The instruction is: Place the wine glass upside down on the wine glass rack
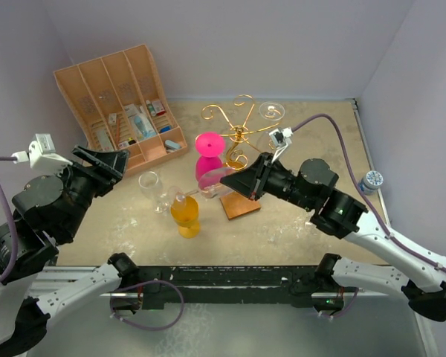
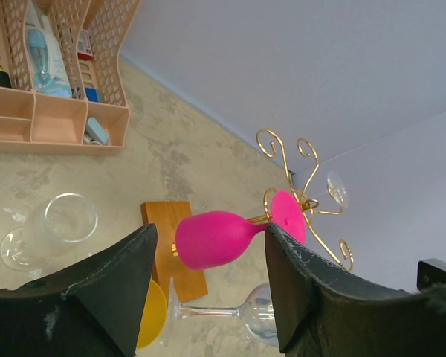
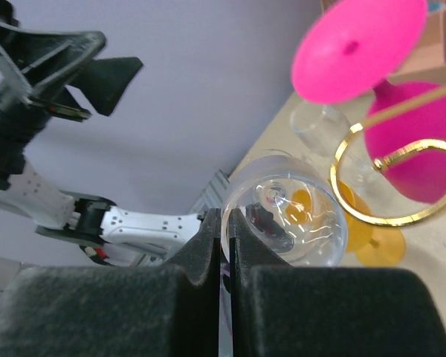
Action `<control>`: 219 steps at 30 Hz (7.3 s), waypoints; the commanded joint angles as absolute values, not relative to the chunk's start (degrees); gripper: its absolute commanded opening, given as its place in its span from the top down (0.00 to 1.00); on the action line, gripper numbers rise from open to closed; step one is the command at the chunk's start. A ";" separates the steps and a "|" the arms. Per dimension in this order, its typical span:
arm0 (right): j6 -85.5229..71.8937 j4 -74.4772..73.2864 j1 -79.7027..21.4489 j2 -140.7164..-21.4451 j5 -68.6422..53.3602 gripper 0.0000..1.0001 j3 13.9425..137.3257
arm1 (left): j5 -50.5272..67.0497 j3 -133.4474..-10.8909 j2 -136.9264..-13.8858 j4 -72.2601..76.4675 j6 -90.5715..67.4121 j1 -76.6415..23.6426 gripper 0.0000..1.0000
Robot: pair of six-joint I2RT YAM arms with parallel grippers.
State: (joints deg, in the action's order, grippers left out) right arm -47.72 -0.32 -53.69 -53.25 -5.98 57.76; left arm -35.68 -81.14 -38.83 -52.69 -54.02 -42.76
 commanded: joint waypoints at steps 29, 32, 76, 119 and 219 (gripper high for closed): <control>-45.40 30.23 -53.88 -69.02 -0.10 1.00 75.44 | -30.61 -77.51 -41.34 -34.51 -75.61 -42.62 0.42; -45.57 32.42 -53.88 -69.46 -0.84 1.00 75.83 | -31.96 -75.84 -41.98 -32.57 -78.46 -42.62 0.42; -52.46 47.56 -53.83 -71.58 -12.92 1.00 68.29 | -51.75 -67.01 -44.04 -7.77 -84.50 -42.62 0.93; -28.16 25.81 -53.88 -63.59 -22.20 0.33 71.81 | 6.22 -78.29 -48.44 -5.76 -31.86 -42.58 1.00; -18.05 23.40 -53.79 -43.11 15.82 1.00 39.28 | 0.97 -75.13 -44.33 -21.16 -28.05 -42.62 0.49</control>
